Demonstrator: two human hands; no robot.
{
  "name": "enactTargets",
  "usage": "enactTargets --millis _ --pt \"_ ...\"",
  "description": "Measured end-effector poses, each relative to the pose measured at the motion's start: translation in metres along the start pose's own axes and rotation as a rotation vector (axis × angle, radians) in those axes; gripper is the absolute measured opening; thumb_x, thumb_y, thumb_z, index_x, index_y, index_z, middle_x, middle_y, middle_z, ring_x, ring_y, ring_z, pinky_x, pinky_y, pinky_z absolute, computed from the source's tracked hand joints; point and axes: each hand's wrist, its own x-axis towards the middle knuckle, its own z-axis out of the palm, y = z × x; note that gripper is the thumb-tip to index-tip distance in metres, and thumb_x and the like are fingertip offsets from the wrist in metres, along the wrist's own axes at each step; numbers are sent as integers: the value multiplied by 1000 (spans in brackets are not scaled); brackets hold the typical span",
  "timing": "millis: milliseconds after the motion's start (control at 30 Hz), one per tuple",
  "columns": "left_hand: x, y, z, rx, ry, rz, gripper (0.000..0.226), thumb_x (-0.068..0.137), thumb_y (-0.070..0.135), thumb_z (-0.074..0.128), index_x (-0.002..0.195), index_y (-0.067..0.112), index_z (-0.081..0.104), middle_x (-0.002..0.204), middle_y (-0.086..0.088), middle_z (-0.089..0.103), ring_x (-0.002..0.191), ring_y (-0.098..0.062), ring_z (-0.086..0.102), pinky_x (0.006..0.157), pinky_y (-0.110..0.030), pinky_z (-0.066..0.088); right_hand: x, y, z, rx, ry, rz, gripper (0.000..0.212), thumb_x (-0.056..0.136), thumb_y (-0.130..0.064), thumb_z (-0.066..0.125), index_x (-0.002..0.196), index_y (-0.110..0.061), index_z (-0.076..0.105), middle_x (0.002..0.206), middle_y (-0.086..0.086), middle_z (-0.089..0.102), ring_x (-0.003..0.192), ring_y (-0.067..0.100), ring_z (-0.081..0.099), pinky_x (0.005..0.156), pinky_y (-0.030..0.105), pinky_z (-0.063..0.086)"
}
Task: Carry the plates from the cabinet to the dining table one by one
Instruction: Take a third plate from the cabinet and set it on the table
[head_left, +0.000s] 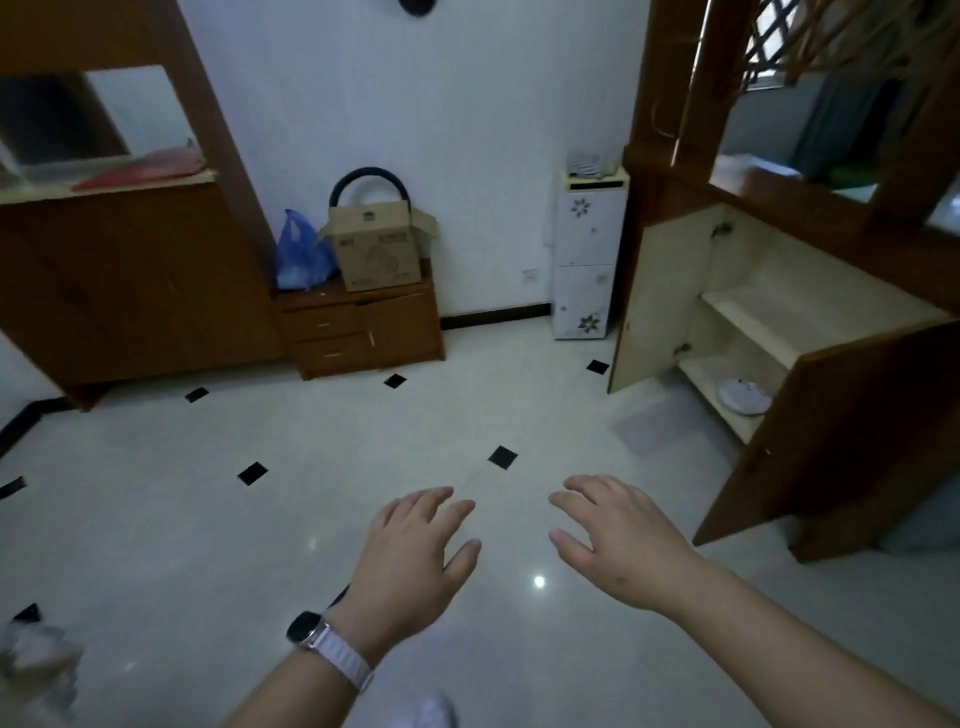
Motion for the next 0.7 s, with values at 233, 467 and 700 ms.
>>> enactTargets --millis 233,467,700 --pt "106 -57 32 -103 -6 128 46 88 53 43 122 28 63 125 0 63 115 -22 58 97 -43 44 86 18 1 -40 10 179 53 95 -57 31 141 -33 41 148 -10 38 135 10 31 106 28 24" --pt "202 -142 28 -164 45 209 43 86 51 47 117 28 65 119 3 65 111 -18 60 95 -39 43 191 -5 -6 -38 9 286 52 97 -56 32 143 -34 38 151 -10 34 138 9 27 110 28 21" --pt "276 -181 31 -227 -28 262 51 89 54 39 128 30 58 132 0 58 123 -21 51 102 -40 35 238 -1 -13 -72 17 431 51 97 -56 34 142 -35 39 150 -11 36 137 9 30 109 31 26"
